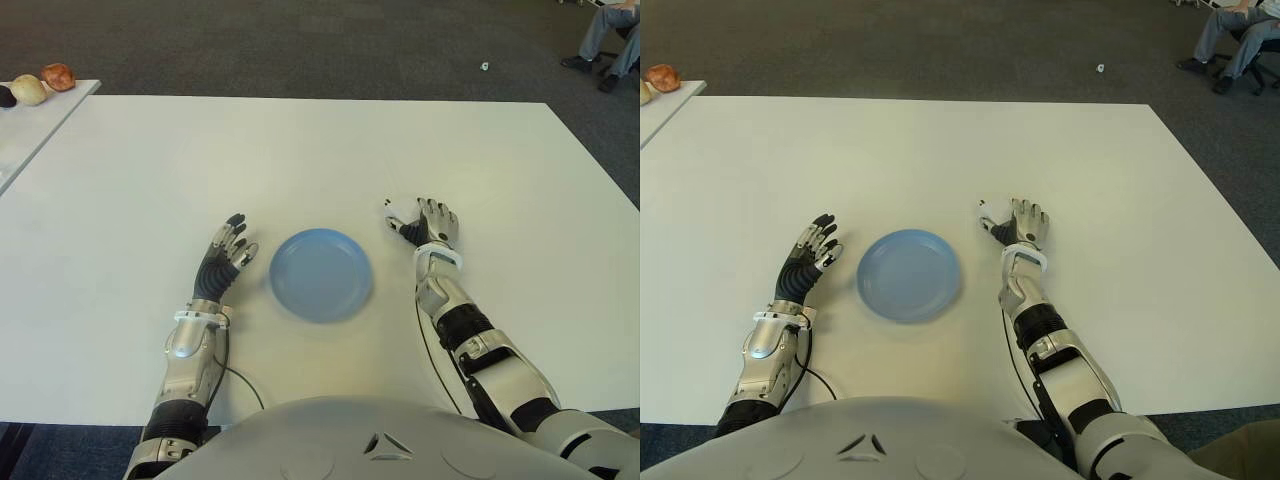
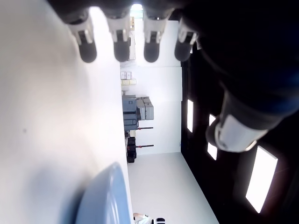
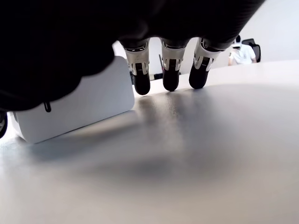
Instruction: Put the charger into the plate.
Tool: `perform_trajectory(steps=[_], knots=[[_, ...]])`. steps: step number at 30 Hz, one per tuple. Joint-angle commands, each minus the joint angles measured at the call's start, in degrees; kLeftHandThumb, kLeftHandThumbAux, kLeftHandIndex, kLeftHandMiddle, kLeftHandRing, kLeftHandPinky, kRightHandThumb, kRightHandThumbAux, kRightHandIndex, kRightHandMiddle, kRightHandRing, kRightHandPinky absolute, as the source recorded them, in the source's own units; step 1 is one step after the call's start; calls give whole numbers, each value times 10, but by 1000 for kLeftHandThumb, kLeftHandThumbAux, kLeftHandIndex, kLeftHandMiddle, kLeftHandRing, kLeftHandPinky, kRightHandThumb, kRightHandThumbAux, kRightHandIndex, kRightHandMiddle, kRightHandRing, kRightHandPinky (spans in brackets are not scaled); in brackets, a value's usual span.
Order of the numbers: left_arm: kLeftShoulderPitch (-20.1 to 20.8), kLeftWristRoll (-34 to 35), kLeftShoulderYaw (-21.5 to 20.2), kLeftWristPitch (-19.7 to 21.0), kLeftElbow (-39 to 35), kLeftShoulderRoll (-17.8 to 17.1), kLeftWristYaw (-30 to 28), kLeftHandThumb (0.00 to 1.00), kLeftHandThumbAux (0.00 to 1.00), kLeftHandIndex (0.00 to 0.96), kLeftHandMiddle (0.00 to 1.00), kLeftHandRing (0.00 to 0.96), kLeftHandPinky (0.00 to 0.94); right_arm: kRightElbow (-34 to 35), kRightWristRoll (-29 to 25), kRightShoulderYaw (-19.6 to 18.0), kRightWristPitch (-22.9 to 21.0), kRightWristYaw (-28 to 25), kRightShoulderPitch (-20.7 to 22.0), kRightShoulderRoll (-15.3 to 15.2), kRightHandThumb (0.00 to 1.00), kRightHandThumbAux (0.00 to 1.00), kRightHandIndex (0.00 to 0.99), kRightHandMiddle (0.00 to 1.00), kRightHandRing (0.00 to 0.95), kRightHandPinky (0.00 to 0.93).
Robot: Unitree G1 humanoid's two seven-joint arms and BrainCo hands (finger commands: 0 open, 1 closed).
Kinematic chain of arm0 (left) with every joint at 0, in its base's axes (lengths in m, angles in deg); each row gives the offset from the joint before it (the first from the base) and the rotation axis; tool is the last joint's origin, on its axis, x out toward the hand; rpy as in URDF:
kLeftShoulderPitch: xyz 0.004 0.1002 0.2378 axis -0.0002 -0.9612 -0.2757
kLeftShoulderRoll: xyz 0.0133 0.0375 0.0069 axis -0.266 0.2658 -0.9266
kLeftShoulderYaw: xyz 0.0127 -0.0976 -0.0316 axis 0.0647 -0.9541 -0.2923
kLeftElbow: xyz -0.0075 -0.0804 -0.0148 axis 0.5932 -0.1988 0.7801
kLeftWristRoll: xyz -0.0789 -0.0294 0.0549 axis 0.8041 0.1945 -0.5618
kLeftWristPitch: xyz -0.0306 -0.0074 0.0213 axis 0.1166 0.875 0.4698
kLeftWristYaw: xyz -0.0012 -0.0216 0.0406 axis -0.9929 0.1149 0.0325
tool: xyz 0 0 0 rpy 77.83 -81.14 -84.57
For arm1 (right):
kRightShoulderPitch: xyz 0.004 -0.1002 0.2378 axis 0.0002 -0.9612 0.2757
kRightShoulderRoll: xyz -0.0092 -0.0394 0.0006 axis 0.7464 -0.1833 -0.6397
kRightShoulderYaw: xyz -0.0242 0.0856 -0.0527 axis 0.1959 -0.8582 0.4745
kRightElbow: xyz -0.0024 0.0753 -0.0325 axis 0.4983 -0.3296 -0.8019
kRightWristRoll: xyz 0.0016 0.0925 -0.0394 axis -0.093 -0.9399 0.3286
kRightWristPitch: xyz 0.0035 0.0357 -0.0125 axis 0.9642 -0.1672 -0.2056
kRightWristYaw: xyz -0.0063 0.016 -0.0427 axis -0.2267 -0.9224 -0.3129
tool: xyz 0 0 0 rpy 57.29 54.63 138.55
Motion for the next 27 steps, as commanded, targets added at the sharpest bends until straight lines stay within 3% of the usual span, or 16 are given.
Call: perform_trajectory(steps=[1,27], knots=[[-42,-2,3,40,38,1,-6,0,593,28,57,47,42,-36,-10,15,4,-8,-8,9,230,218,0,0,0,0],[-46,5,5,39,28,-3,-15,0,580,24,62,47,38,-108,31,90,-28,27,-6,10,267,187,0,0,0,0]])
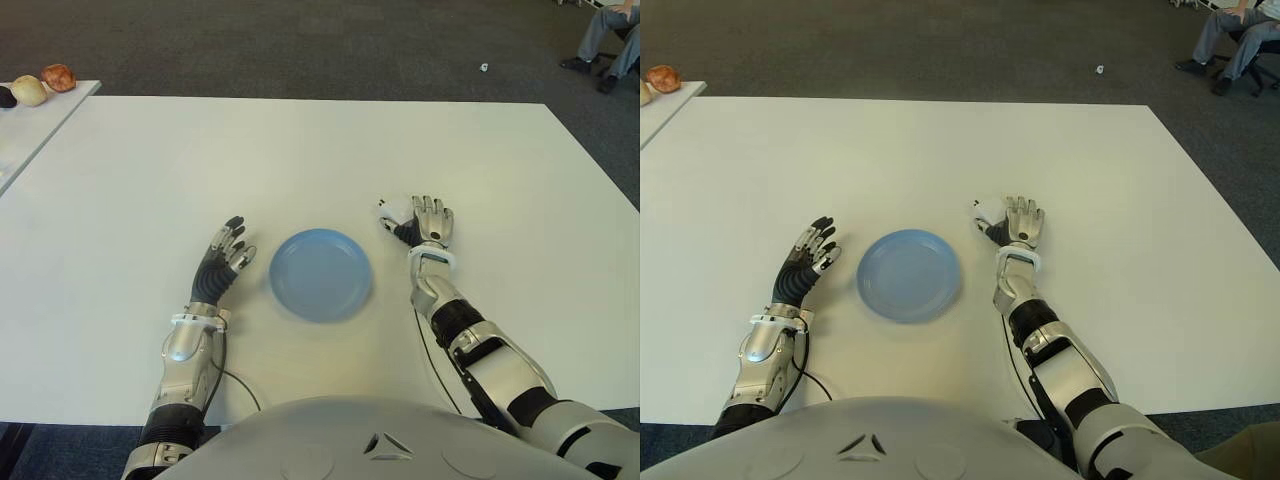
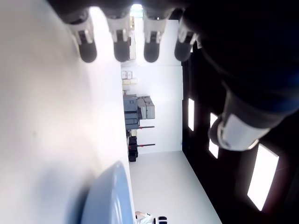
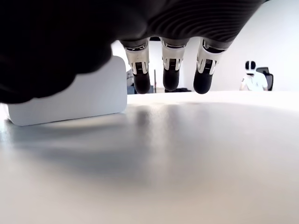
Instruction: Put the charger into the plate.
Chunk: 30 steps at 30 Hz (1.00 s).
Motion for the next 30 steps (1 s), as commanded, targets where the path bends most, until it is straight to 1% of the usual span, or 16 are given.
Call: perform_trajectory(steps=[1,10,16,18,20,21,22,23,24,25,26,27,28,29,30], knots=[[-37,1,3,39,35,5,-7,0,580,24,62,47,38,-40,-1,21,-5,-14,-30,7,267,187,0,0,0,0],[-32,3,3,34,42,6,-9,0,584,25,63,48,39,-51,-6,22,0,-2,-28,6,274,199,0,0,0,0],[-32,4,3,34,42,6,-10,0,586,22,60,45,38,-59,-9,20,8,14,-29,6,292,245,0,0,0,0],[-32,4,3,35,43,6,-10,0,587,22,60,45,37,-59,-10,18,13,25,-30,6,303,274,0,0,0,28],[-31,4,3,36,44,6,-8,0,587,22,59,45,36,-59,-13,14,22,39,-31,4,320,311,0,0,31,117],[-30,5,2,36,44,7,-8,0,588,23,60,45,38,-59,-14,13,25,45,-31,4,339,336,10,38,106,237],[-30,5,2,37,45,7,-8,0,588,24,60,45,38,-57,-18,9,36,58,-34,2,346,344,14,52,133,280],[-30,5,2,37,45,7,-7,0,590,26,62,46,39,-56,-20,7,45,68,-36,1,388,366,65,177,273,424],[-30,6,1,37,45,8,-7,0,591,26,62,47,40,-55,-24,4,55,78,-37,-1,404,373,83,222,324,476],[-30,6,1,37,45,8,-7,0,592,27,63,48,41,-56,-26,2,62,85,-38,-2,451,394,130,333,416,565],[-30,6,1,37,45,8,-7,0,593,27,64,48,41,-57,-27,1,66,89,-39,-2,482,407,160,405,476,622],[-30,6,1,37,46,8,-7,0,593,27,65,49,41,-58,-30,-1,72,93,-39,-3,493,411,171,430,497,642],[-30,6,1,36,46,8,-7,0,593,27,65,49,42,-58,-32,-4,79,96,-40,-3,565,439,224,497,548,681],[-30,5,1,35,46,8,-7,0,593,27,66,50,42,-59,-37,-9,84,97,-40,-3,617,455,260,541,581,706],[-29,5,1,35,47,9,-6,0,593,27,66,50,41,-61,-41,-13,88,98,-39,-3,683,487,284,532,606,726]])
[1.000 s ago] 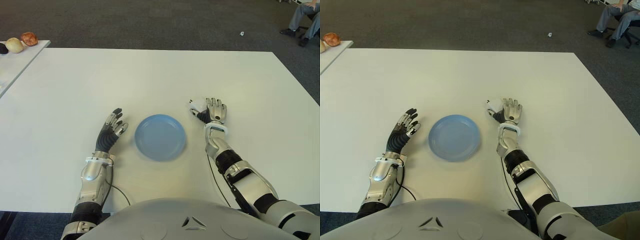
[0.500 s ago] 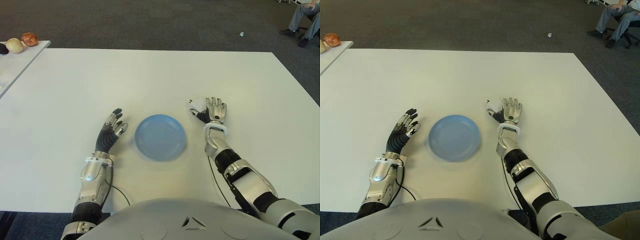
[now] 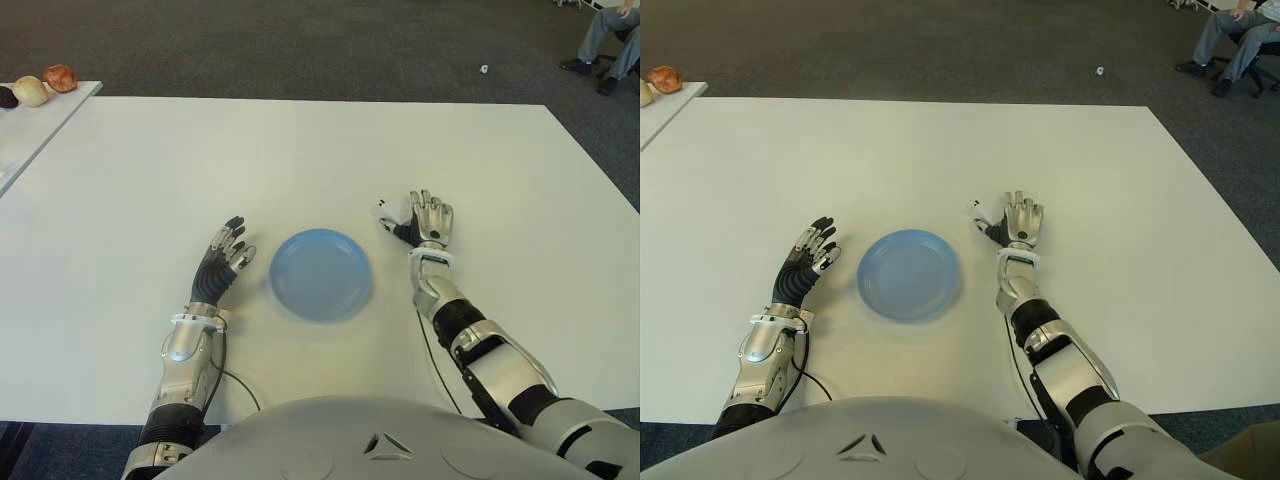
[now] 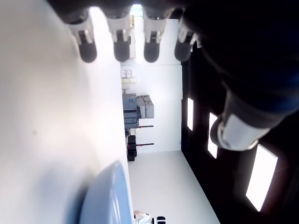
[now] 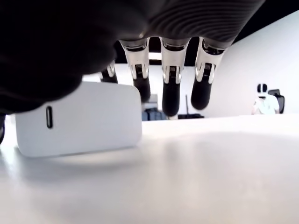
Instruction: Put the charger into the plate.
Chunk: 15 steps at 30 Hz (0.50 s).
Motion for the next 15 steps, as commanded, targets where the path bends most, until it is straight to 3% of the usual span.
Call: perform_trajectory(steps=[1,2,5,15], knots=[[-30,-1,2,34,45,8,-3,0,593,27,66,50,41,-36,-31,-10,24,-4,-40,4,779,534,320,519,642,756],[-30,-1,3,34,45,8,-3,0,593,27,66,50,40,-39,-34,-13,24,-6,-38,5,841,564,343,511,665,775],[-29,-3,3,34,46,9,-1,0,593,27,65,50,39,-51,-41,-20,12,-15,-29,12,843,640,372,548,726,819],[-29,-5,3,33,47,10,1,0,591,29,61,47,37,-52,-47,-32,-8,-16,-21,23,850,672,400,541,744,808]])
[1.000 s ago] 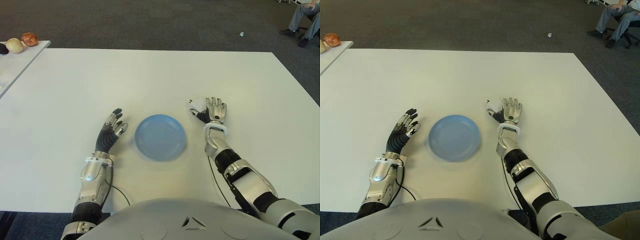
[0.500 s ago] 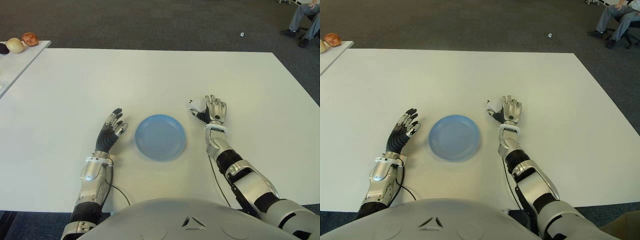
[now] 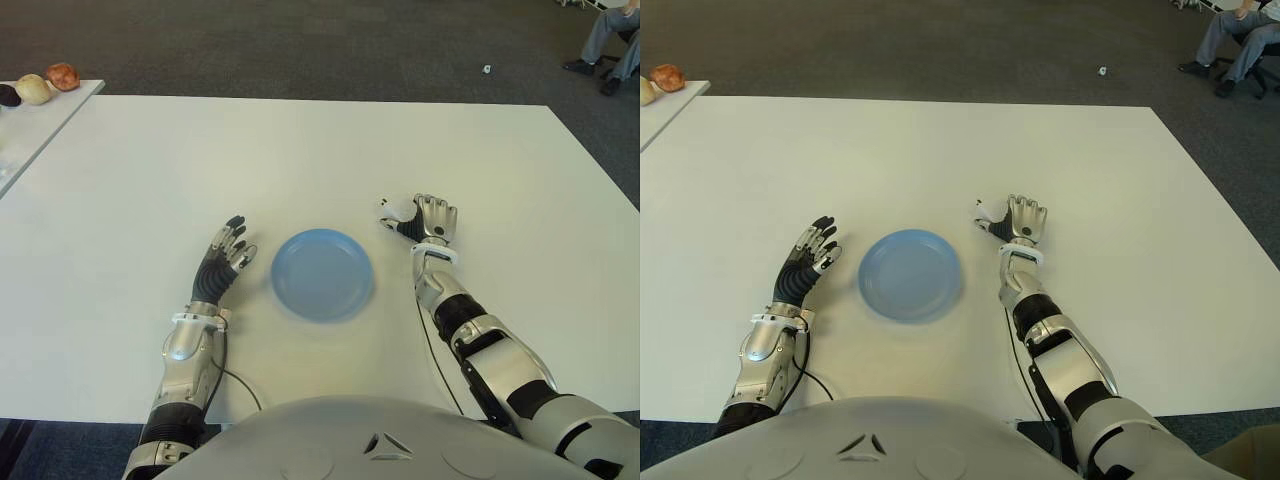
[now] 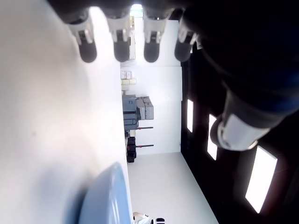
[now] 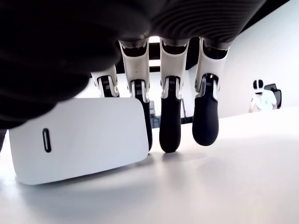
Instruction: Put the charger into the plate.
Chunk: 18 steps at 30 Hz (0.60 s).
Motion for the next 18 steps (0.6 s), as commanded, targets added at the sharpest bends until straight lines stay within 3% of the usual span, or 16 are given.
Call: perform_trajectory(steps=[1,18], knots=[[-32,-5,3,33,47,7,0,0,591,29,61,47,38,-19,-18,2,-24,-30,-46,12,850,673,402,532,740,806],[-29,-3,2,28,51,10,-1,0,593,31,66,52,41,18,-13,5,-29,-48,-56,-2,848,675,406,514,764,795]])
